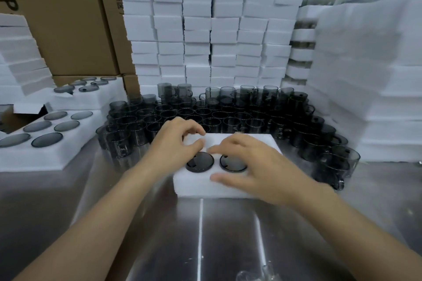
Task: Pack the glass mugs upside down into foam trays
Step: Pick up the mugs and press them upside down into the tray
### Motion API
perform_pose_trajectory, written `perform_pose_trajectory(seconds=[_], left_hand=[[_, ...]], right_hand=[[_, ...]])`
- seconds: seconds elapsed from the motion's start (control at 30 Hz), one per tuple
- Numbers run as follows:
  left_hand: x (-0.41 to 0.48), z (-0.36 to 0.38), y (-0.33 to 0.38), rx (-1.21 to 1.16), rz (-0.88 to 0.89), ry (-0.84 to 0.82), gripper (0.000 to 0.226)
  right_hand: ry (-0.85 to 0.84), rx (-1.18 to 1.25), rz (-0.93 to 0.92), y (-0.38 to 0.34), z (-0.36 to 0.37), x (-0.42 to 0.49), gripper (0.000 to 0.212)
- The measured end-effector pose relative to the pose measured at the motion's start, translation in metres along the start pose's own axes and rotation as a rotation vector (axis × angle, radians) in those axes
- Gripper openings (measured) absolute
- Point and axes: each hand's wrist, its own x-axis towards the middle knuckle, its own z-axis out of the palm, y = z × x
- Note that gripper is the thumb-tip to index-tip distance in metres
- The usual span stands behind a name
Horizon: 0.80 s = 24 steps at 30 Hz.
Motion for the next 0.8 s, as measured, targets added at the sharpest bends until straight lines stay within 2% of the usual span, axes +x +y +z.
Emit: perform_pose_trajectory(seconds=[0.07,0.13,0.17,0.27,0.43,0.53,0.67,0.73,0.8], left_hand=[[0.000,0.006,0.001,-0.036,0.002,-0.032,0.019],[-0.001,0.009,0.002,-0.092,-0.028,-0.099,0.018],[-0.001,0.010,0.001,-0.105,-0.037,-0.113,0.015],[0.000,0.011,0.000,-0.103,-0.041,-0.086,0.010],[0.000,0.012,-0.002,-0.128,-0.041,-0.046,0.011],[-0.001,0.013,-0.001,-0.145,-0.048,-0.041,0.012],[-0.002,0.012,0.002,-0.111,-0.065,-0.056,0.011],[-0.003,0.009,0.005,-0.081,-0.049,-0.056,0.011],[-0.006,0.007,0.009,-0.039,-0.023,-0.041,0.011]], right_hand=[[0.153,0.137,0.087,0.017,-0.024,-0.001,0.042],[0.229,0.115,0.235,0.042,-0.054,-0.007,0.017],[0.194,0.068,0.329,0.055,-0.069,-0.012,0.013],[-0.021,-0.096,0.572,0.086,-0.098,-0.028,0.026],[-0.233,-0.215,0.744,0.098,-0.102,-0.040,0.041],[-0.248,-0.243,0.737,0.096,-0.095,-0.036,0.030],[-0.173,-0.221,0.652,0.094,-0.086,-0.031,0.022],[-0.064,-0.225,0.564,0.090,-0.088,-0.027,0.023],[0.120,-0.204,0.427,0.081,-0.089,-0.023,0.026]])
